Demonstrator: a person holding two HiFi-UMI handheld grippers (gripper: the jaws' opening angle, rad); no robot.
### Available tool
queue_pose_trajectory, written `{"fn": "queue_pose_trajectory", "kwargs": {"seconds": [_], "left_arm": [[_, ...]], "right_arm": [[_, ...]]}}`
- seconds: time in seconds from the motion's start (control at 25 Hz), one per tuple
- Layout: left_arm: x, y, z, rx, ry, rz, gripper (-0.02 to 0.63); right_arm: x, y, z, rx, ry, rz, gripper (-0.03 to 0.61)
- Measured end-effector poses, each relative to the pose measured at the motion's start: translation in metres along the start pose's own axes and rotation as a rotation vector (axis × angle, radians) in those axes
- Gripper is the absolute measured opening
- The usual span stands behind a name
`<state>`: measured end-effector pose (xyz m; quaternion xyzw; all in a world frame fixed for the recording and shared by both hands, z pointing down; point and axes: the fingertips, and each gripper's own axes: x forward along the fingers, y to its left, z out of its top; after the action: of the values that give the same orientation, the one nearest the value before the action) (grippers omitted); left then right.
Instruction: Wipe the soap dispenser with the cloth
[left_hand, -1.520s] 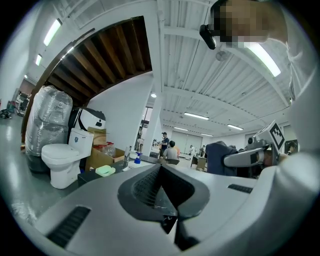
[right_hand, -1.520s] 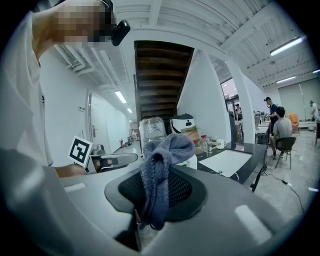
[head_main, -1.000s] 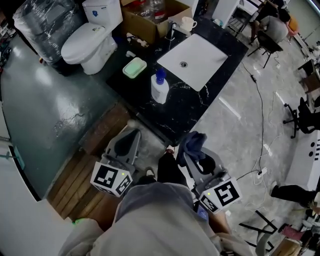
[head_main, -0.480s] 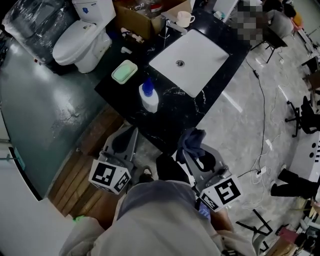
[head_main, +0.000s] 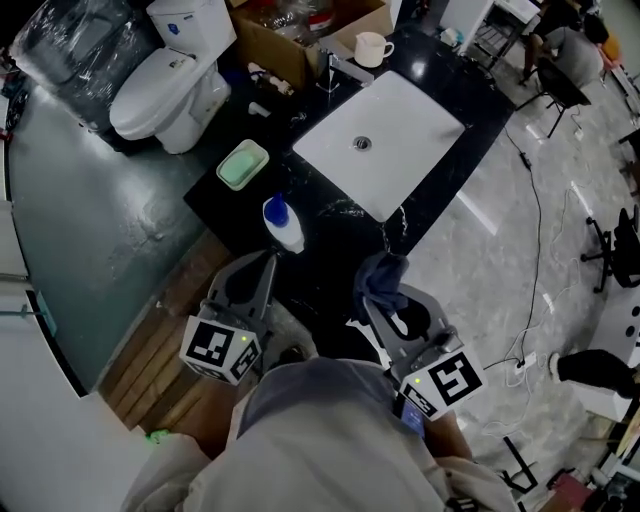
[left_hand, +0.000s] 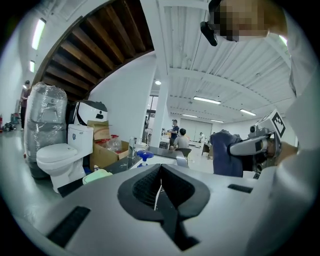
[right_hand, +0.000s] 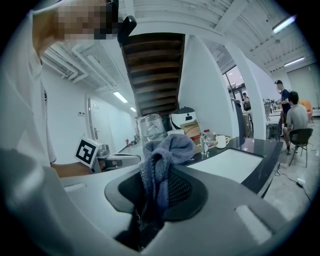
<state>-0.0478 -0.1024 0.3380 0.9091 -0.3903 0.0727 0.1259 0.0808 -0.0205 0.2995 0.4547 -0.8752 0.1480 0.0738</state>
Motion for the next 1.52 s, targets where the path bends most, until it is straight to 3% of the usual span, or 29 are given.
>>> {"fn": "queue_pose_trajectory", "kwargs": {"seconds": [0.28, 0.64, 0.72, 0.8, 1.52], "left_arm": [[0.021, 0.008, 0.0, 0.04, 0.025, 0.064, 0.008], [0.035, 0.023, -0.007, 0.069, 0.097, 0.142, 0.014], [0.039, 0.027, -0.007, 0.074, 0.103, 0.153, 0.083], [0.043, 0.029, -0.01, 0.076, 0.109, 0.16, 0.109], [0.074, 0.034, -0.004, 0.086, 0.092, 0.058, 0.135]], "right_arm": [[0.009, -0.027, 0.006, 0.006, -0.019, 0.08, 0.074], [0.026, -0.03, 0.013, -0.021, -0.024, 0.182, 0.074], [0.028, -0.03, 0.012, -0.02, -0.024, 0.19, 0.074], [0.029, -0.032, 0.01, -0.02, -0.022, 0.193, 0.074], [0.057, -0.045, 0.018, -0.024, 0.006, 0.161, 0.074]]}}
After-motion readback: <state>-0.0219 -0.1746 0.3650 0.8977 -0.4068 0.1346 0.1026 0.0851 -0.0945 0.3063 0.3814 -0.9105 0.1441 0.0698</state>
